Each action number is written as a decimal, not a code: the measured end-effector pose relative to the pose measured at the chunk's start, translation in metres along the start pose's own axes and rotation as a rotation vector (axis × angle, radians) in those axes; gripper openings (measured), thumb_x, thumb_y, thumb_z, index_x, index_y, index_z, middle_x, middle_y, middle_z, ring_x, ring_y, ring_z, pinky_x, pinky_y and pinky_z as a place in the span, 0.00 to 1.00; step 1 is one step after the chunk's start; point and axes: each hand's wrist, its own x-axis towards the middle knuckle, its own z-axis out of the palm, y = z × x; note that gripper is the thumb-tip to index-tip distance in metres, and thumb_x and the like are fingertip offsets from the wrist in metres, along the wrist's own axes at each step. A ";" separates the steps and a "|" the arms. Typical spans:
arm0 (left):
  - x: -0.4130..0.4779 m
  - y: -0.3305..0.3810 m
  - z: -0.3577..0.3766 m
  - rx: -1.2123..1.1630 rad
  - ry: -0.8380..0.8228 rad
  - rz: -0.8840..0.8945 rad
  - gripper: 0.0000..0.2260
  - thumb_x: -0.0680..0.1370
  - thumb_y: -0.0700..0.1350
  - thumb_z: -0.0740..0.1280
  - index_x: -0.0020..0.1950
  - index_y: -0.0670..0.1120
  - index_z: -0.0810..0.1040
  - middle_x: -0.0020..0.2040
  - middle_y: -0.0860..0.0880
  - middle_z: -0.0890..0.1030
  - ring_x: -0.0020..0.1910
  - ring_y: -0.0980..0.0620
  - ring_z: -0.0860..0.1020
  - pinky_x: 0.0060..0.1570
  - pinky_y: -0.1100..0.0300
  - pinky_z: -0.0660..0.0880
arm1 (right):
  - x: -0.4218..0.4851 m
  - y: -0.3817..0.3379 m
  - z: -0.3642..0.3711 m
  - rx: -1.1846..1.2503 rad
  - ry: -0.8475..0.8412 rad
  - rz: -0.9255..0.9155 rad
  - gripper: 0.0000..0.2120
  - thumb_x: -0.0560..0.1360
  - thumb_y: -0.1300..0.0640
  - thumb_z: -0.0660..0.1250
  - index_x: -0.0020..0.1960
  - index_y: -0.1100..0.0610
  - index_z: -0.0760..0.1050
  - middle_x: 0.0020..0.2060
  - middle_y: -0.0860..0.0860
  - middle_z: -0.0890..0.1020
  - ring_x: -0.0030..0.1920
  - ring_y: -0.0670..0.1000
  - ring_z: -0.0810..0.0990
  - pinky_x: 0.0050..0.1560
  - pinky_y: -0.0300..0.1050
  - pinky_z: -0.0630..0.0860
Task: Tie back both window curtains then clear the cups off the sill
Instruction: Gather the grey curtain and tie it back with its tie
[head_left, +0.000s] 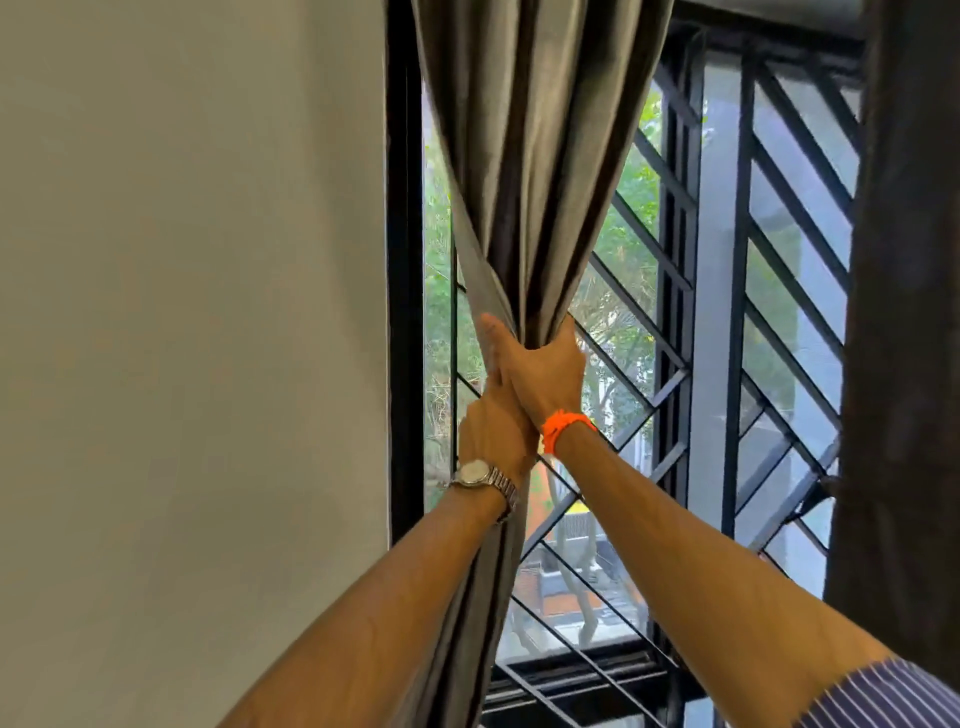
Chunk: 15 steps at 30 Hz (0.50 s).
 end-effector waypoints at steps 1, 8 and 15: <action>-0.004 0.007 0.005 -0.031 0.009 0.005 0.31 0.78 0.47 0.63 0.78 0.45 0.54 0.56 0.41 0.81 0.44 0.40 0.81 0.36 0.52 0.75 | 0.002 0.002 -0.006 -0.008 -0.014 0.027 0.38 0.60 0.36 0.77 0.63 0.54 0.72 0.53 0.46 0.82 0.51 0.47 0.80 0.47 0.34 0.75; -0.019 0.035 0.033 -0.157 -0.057 0.141 0.35 0.77 0.48 0.68 0.79 0.46 0.52 0.74 0.46 0.66 0.70 0.48 0.69 0.67 0.49 0.69 | 0.017 0.037 -0.043 -0.203 -0.081 0.072 0.14 0.70 0.50 0.73 0.51 0.58 0.81 0.43 0.55 0.85 0.47 0.56 0.83 0.47 0.49 0.80; -0.004 0.016 0.029 -0.512 -0.085 0.033 0.30 0.66 0.51 0.61 0.69 0.47 0.75 0.64 0.49 0.79 0.62 0.52 0.78 0.63 0.55 0.74 | 0.032 0.047 -0.059 -0.331 -0.155 0.059 0.12 0.75 0.58 0.66 0.54 0.64 0.81 0.49 0.64 0.84 0.52 0.63 0.82 0.51 0.53 0.79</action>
